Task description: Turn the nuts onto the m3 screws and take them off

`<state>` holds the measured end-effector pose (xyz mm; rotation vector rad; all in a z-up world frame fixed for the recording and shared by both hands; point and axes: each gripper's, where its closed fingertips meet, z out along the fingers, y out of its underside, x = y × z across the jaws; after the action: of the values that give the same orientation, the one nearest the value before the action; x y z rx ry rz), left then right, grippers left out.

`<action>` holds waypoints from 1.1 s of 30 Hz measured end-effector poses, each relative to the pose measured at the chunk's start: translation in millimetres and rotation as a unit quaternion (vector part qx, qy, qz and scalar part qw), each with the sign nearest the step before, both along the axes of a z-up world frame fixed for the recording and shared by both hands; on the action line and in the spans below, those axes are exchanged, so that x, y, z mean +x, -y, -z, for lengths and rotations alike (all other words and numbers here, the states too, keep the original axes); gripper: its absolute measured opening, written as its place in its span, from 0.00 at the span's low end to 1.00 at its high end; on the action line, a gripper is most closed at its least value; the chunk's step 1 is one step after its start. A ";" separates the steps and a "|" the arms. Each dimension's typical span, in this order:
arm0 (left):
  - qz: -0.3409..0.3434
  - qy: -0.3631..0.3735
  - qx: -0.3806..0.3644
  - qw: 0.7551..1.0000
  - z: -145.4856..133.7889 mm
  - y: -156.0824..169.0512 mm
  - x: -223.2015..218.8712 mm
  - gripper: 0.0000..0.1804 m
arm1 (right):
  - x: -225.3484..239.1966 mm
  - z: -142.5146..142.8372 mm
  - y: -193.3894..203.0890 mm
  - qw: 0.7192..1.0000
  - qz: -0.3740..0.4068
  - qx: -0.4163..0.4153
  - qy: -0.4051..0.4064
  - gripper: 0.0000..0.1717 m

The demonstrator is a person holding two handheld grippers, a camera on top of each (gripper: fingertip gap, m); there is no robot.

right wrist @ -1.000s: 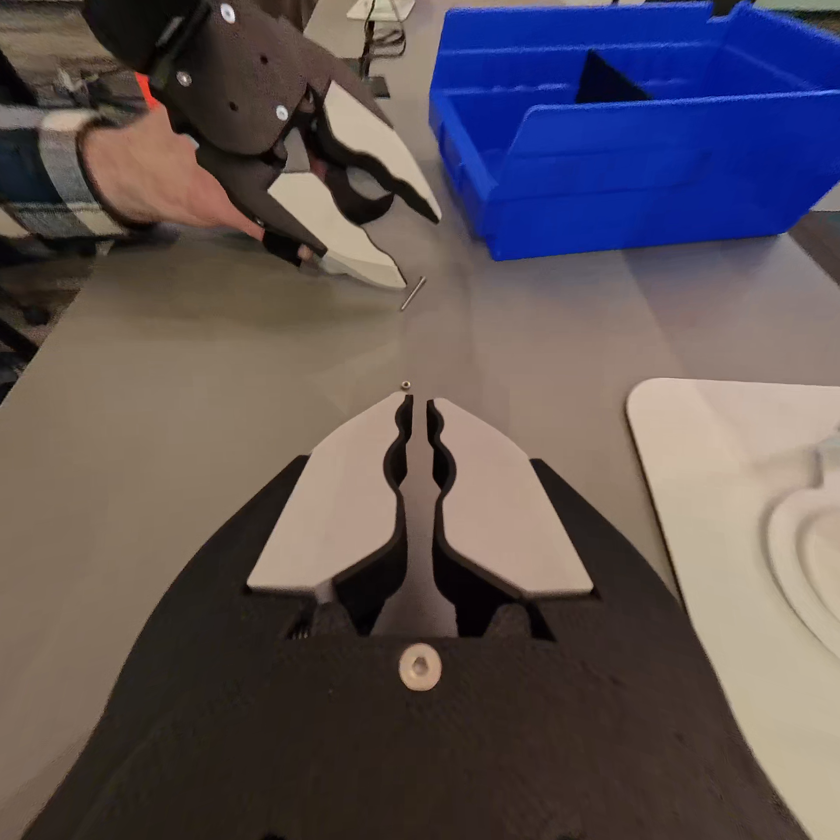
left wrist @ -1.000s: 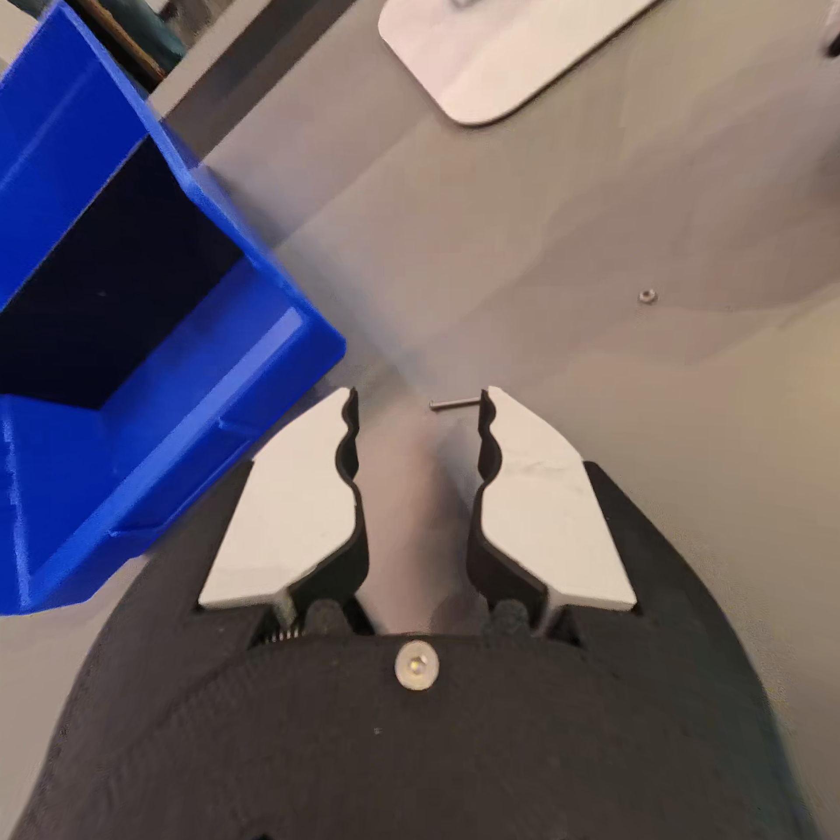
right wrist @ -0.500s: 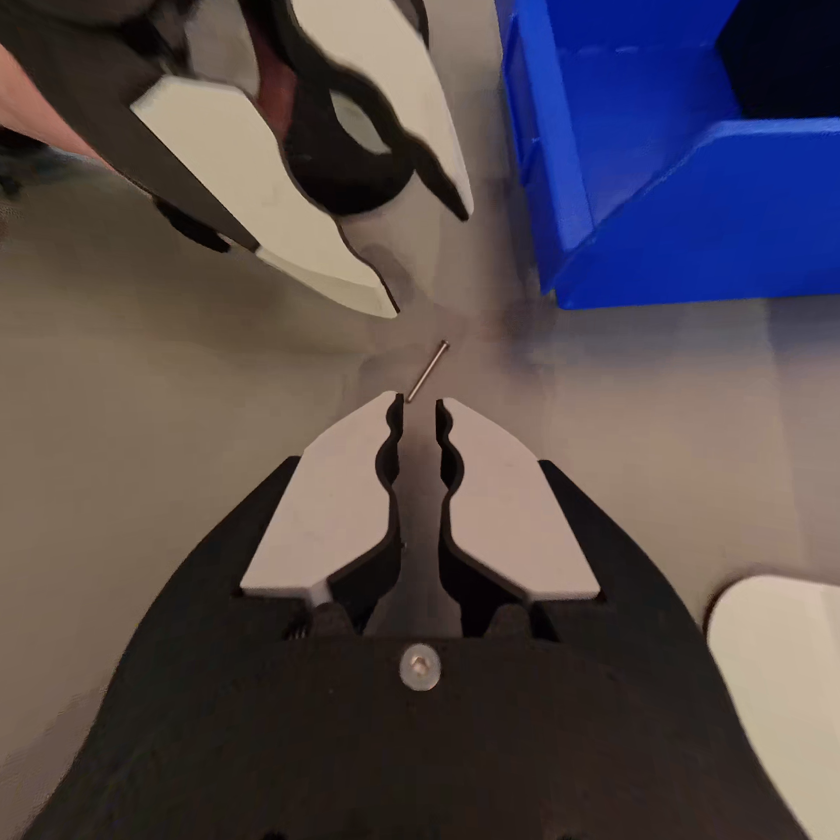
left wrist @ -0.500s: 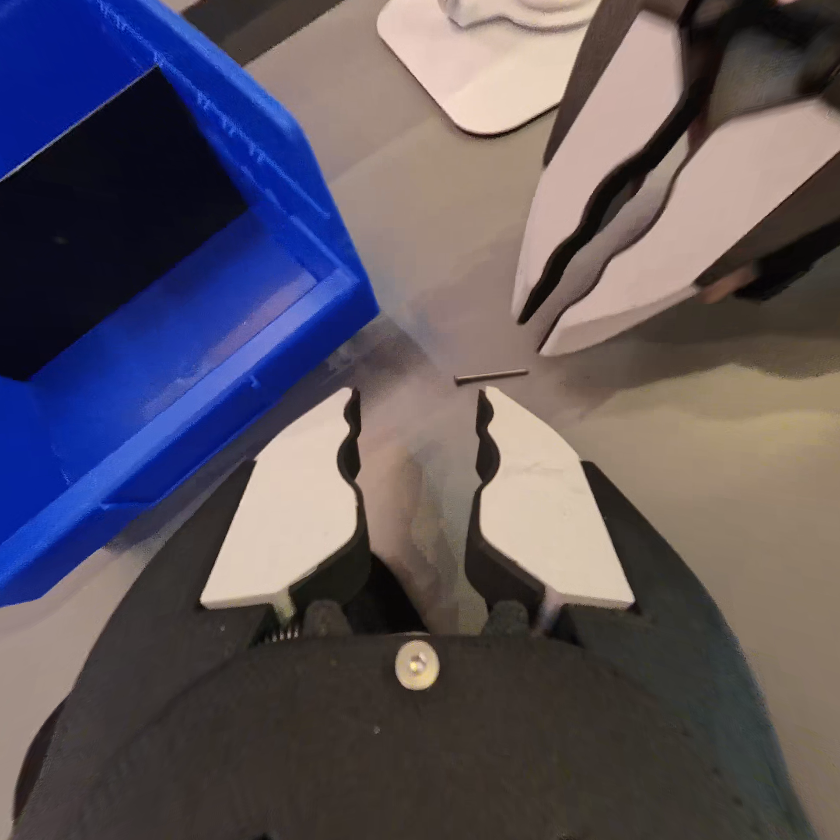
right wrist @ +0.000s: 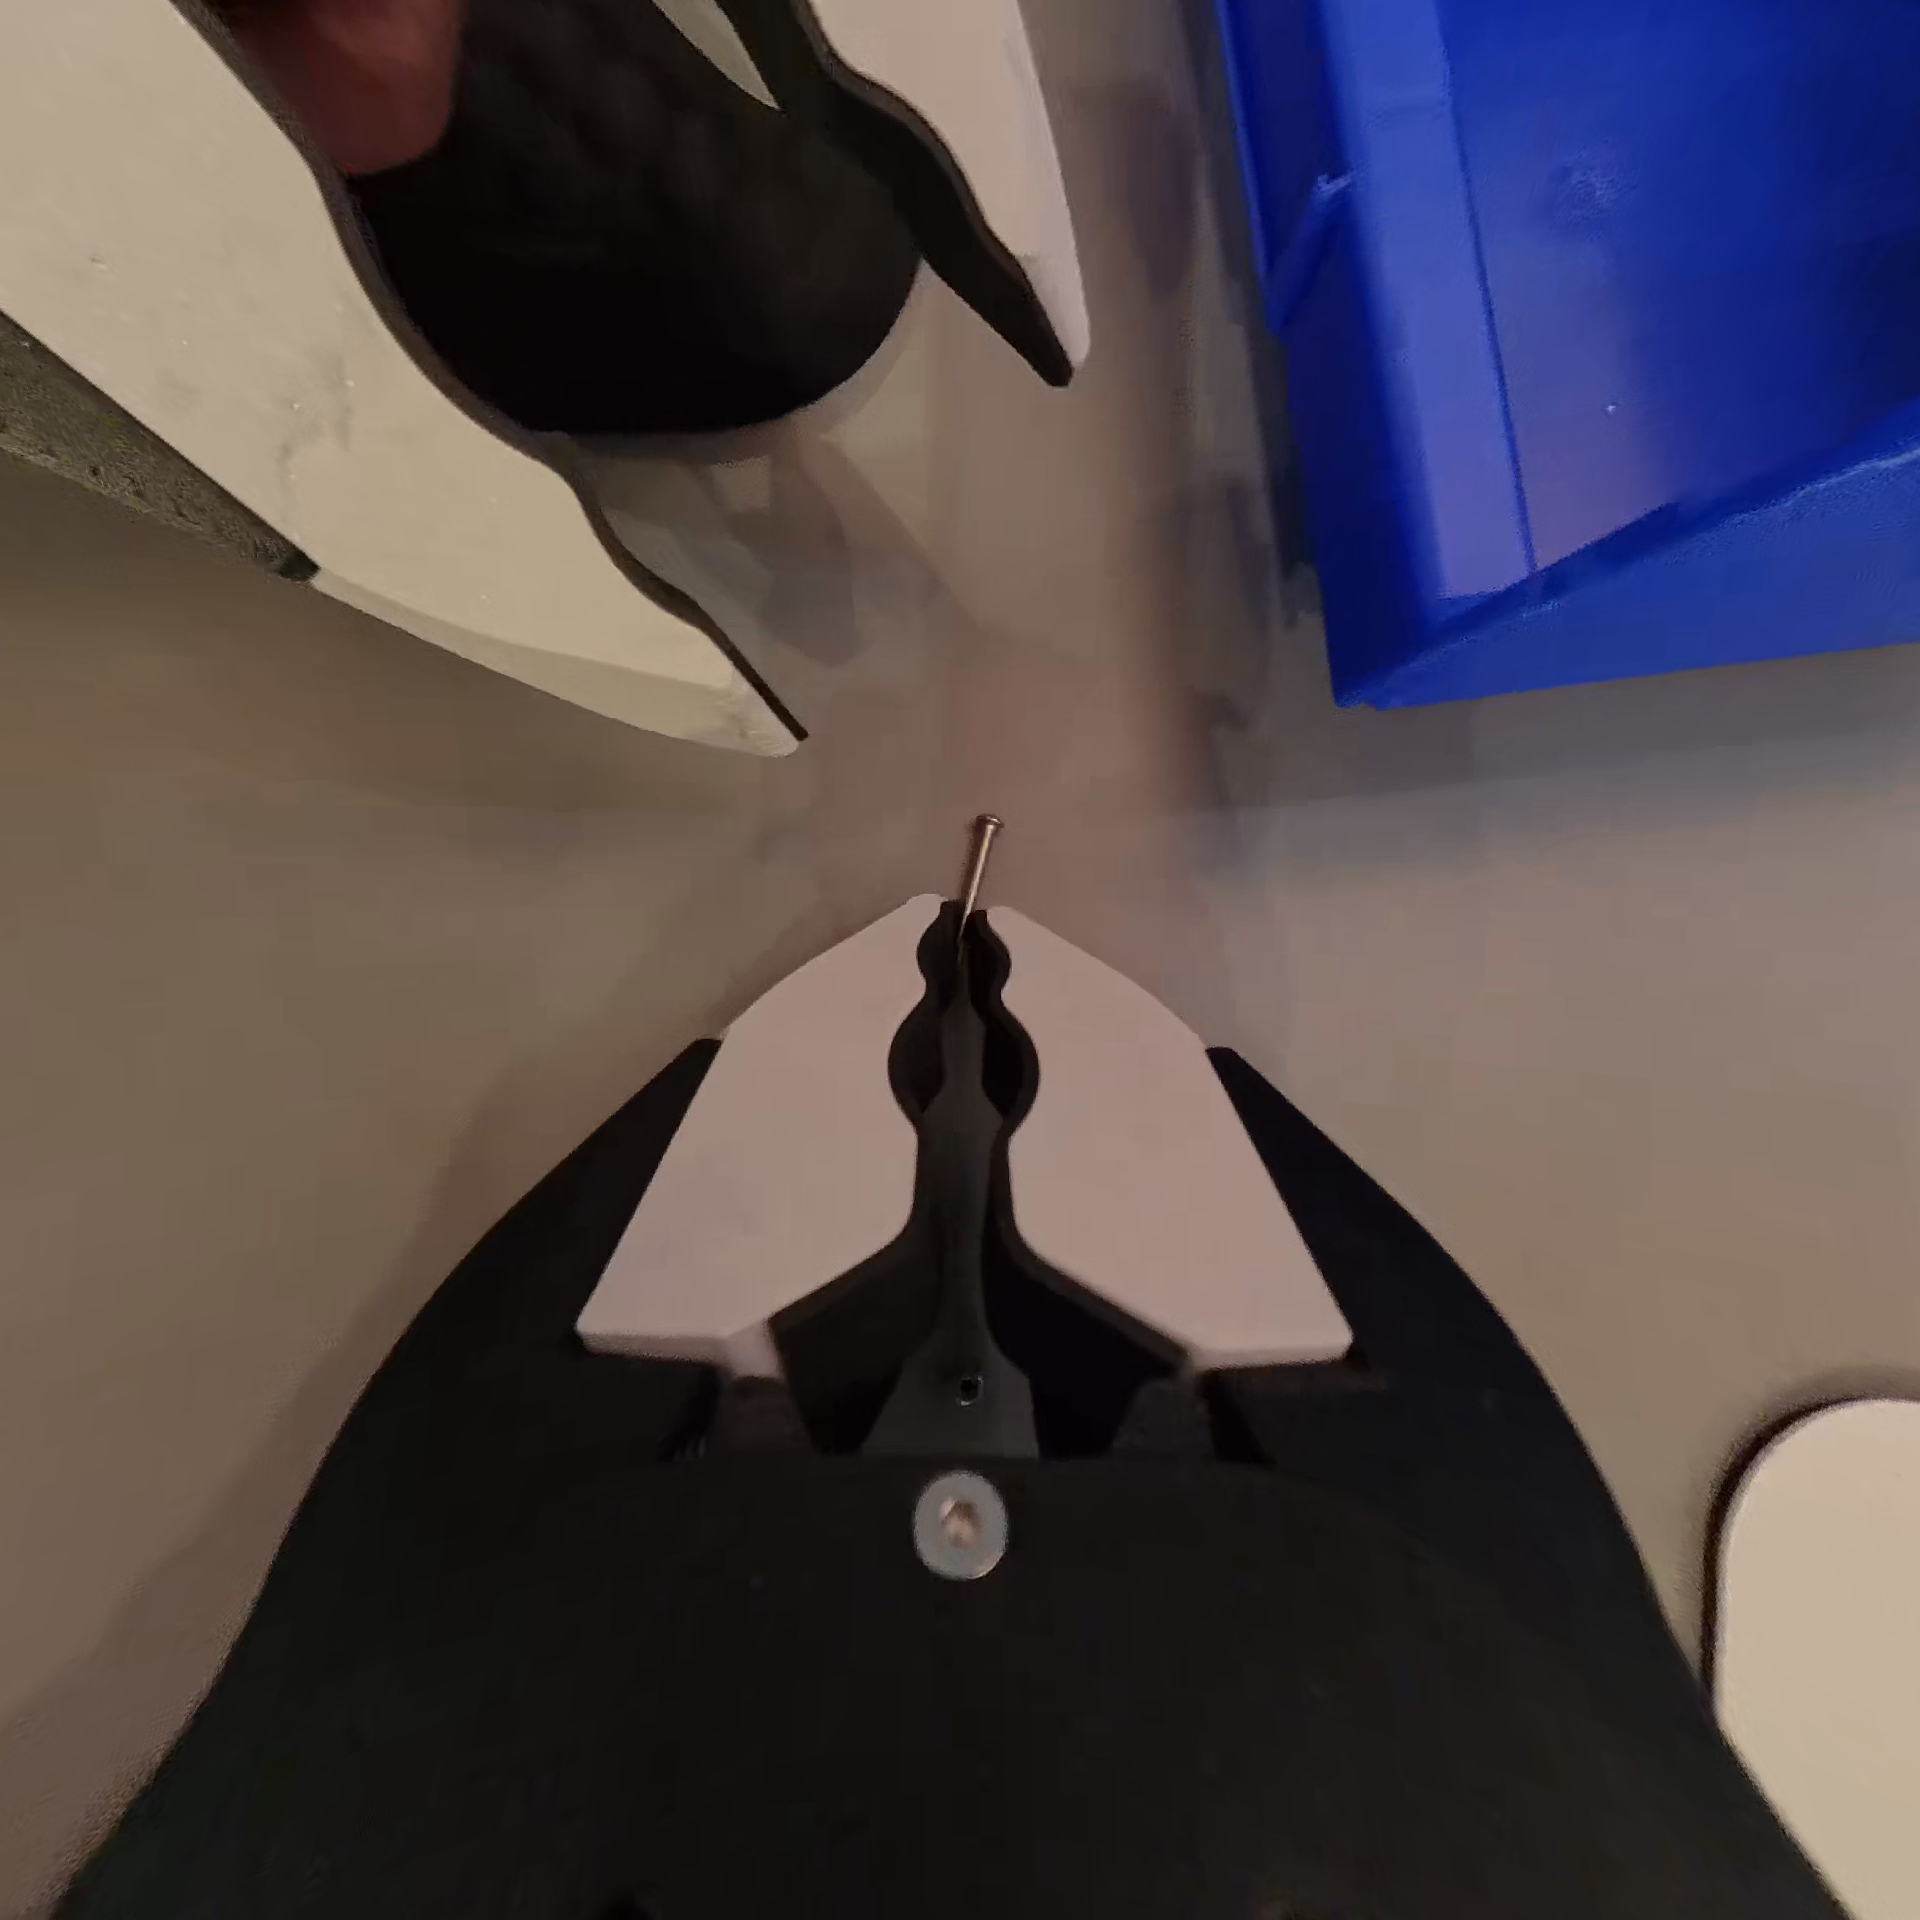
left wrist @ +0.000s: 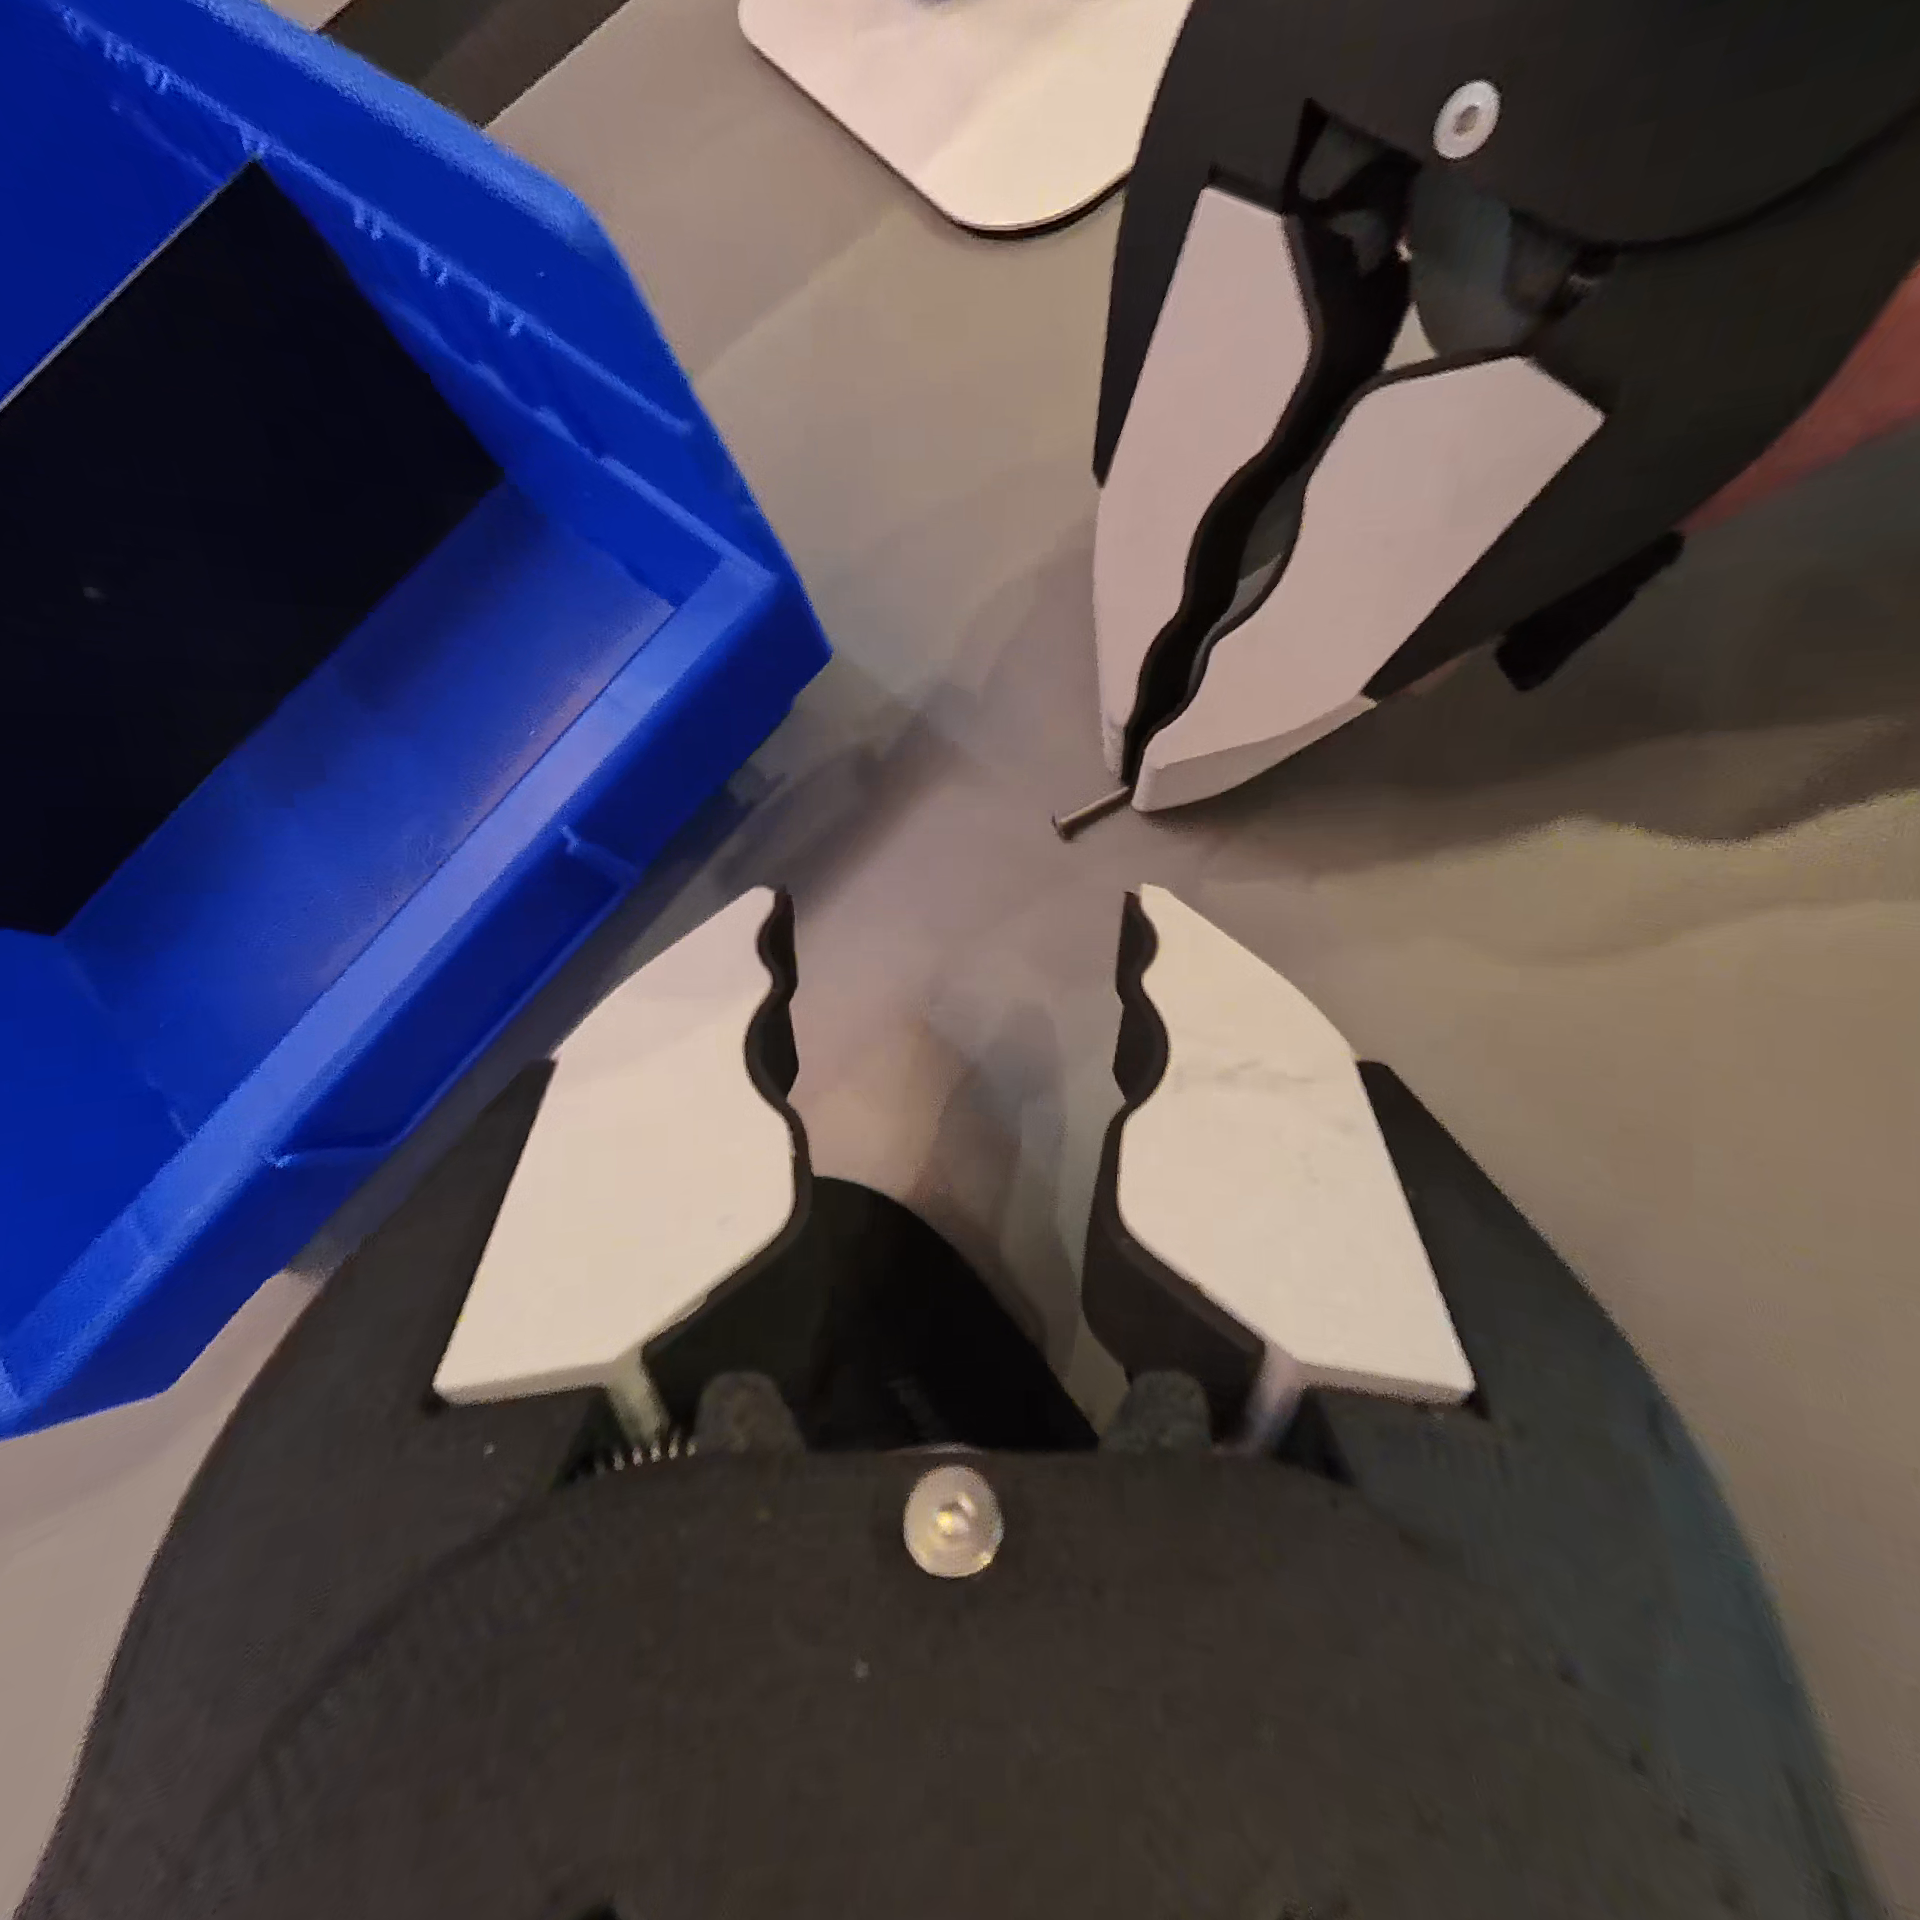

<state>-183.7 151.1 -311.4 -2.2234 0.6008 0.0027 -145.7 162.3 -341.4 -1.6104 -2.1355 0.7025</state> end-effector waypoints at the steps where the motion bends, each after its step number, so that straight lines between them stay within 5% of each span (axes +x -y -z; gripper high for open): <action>1: 0.009 -0.003 0.000 1.000 -0.1 1.0 3.4 0.33 | 2.3 -0.1 1.0 1.000 -0.007 -0.001 0.001 0.01; 12: 0.158 -0.051 -0.027 0.986 6.6 8.7 78.5 0.26 | 52.7 -27.5 16.3 0.992 -0.126 0.001 0.010 0.01; 26: 0.169 -0.202 0.136 0.955 -9.9 -23.5 125.1 0.11 | 96.3 -45.2 7.9 0.989 -0.120 -0.051 0.070 0.01; 33: 0.179 -0.222 0.141 0.948 0.4 -26.8 135.1 0.02 | 106.9 -44.6 4.5 0.986 -0.108 -0.080 0.095 0.01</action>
<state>-48.6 177.9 -311.8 -1.8132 1.1678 0.3874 -38.8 157.7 -296.8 -1.5954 -2.4753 0.8353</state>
